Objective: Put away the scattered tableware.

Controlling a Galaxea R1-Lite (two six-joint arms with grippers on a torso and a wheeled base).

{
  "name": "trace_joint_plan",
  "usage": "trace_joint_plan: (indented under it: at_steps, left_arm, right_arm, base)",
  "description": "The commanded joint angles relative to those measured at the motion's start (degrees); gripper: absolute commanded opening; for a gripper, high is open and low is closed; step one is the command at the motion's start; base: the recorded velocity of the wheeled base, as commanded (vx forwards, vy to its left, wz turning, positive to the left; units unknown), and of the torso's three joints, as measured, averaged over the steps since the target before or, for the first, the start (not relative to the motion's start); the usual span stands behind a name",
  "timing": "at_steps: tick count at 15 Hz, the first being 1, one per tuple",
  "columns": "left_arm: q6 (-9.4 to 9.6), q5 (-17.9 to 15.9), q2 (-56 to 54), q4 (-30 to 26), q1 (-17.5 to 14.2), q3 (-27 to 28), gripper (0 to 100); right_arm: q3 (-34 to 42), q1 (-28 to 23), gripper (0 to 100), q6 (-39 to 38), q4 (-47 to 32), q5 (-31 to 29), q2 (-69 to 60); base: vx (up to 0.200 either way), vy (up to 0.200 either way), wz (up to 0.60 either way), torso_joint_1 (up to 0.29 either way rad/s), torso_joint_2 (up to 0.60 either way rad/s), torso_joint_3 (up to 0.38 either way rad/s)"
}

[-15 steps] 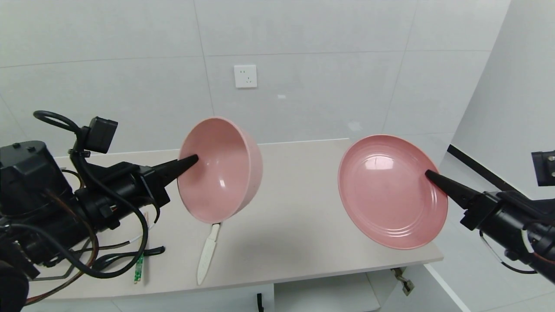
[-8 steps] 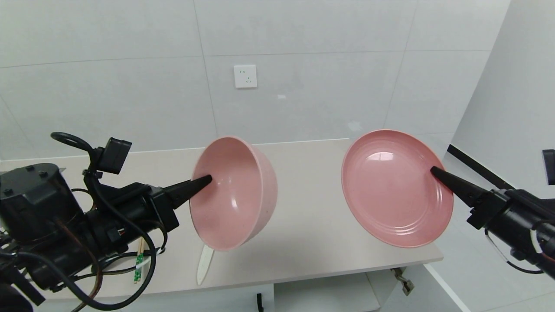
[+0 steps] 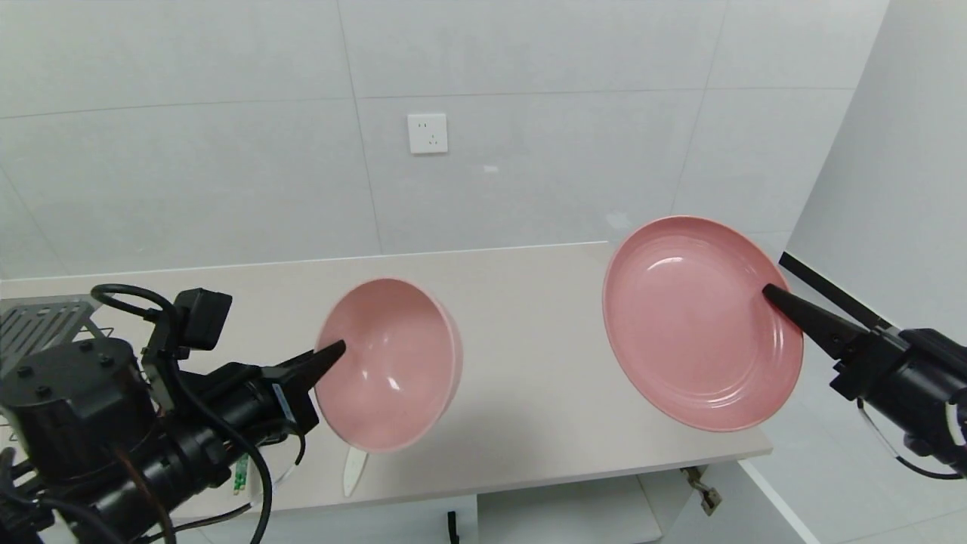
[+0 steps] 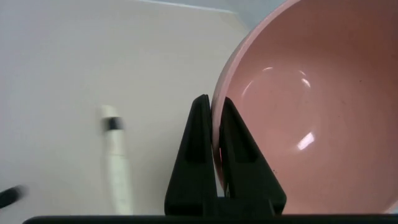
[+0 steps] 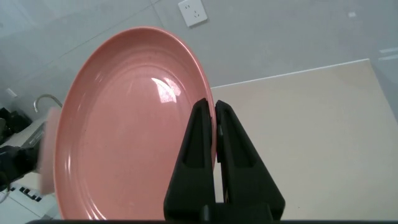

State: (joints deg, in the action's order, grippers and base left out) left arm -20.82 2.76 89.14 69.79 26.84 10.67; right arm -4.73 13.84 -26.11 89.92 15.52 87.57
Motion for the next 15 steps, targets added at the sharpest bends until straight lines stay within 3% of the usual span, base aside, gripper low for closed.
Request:
trace_joint_plan:
  at_steps: [1,2,4,13,14,15]
  left_arm:
    - [2.01,19.8,9.9,5.3,9.6,1.4,0]
    - [2.72,19.7,10.4,9.3,11.1,1.8,0]
    - [5.53,19.8,10.8,10.5,11.9,2.3,0]
    - [6.32,20.0,10.6,11.1,11.9,-2.1,0]
    - [10.54,20.4,10.7,10.9,11.4,-4.5,0]
    - [12.74,21.9,11.1,10.9,11.1,-5.7,0]
  right_arm:
    - [0.1,0.1,0,-0.1,0.1,0.0,0.0]
    - [0.0,0.9,0,-0.2,0.1,0.0,0.0]
    - [0.3,2.0,0,-0.2,0.1,0.0,0.0]
    - [2.1,1.9,0,0.6,0.1,-1.7,1.5]
    - [2.2,2.5,0,1.7,0.1,-5.6,2.1]
    - [2.4,3.0,0,2.3,0.1,-6.6,2.3]
  base:
    - [0.0,0.0,0.0,0.0,0.0,0.0]
    - [0.0,0.0,0.0,0.0,0.0,0.0]
    - [0.0,0.0,0.0,0.0,0.0,0.0]
    - [0.0,0.0,0.0,0.0,0.0,0.0]
    - [0.0,0.0,0.0,0.0,0.0,0.0]
    - [0.0,0.0,0.0,0.0,0.0,0.0]
